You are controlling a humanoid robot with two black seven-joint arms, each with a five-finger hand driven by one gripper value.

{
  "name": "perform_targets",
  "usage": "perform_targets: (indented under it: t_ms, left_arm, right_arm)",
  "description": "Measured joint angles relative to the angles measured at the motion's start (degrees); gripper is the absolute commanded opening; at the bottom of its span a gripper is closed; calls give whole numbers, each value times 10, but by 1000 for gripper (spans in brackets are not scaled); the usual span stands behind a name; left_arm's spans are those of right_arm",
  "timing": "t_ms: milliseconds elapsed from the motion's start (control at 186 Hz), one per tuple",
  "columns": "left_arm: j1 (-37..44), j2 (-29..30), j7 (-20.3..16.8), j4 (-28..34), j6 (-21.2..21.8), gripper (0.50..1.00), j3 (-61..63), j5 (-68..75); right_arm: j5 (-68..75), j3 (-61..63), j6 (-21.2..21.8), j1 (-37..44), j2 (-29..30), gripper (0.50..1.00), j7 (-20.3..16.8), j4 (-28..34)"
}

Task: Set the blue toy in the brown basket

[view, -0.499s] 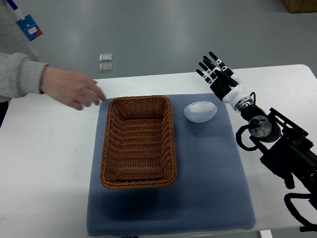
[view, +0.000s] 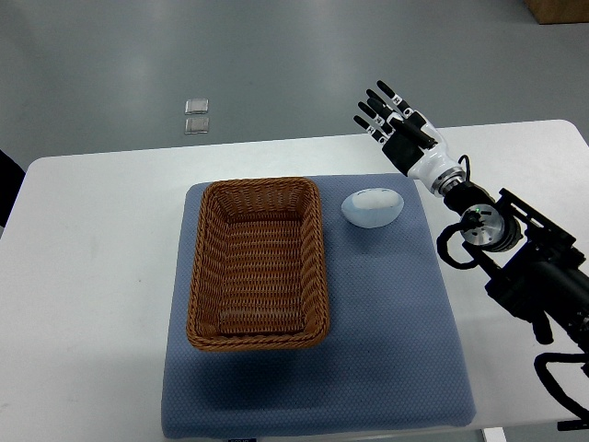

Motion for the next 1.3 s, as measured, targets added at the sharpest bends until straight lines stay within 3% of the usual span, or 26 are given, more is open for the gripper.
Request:
perform_targets:
  t_ms: [209, 424, 542, 661, 918, 1300]
  left_arm:
    - [0, 0, 0, 0, 0, 1000, -1, 0]
    - [0, 0, 0, -2, 0, 1000, -2, 0]
    - [0, 0, 0, -3, 0, 1000, -2, 0]
    - [0, 0, 0, -3, -1, 1000, -3, 0]
    - [-1, 0, 0, -4, -1, 1000, -4, 0]
    - [-1, 0, 0, -1, -1, 1000, -5, 0]
  right_arm:
    - [-147, -114, 2, 88, -70, 911, -27, 18]
    - [-296, -446, 15, 275, -160, 911, -44, 31]
    - [-341, -636, 33, 393, -170, 911, -79, 50]
    - [-349, -722, 54, 460, -163, 911, -105, 74]
    - [-348, -738, 53, 468, -121, 909, -114, 105]
    - [-353, -747, 3, 408, -85, 907, -115, 76]
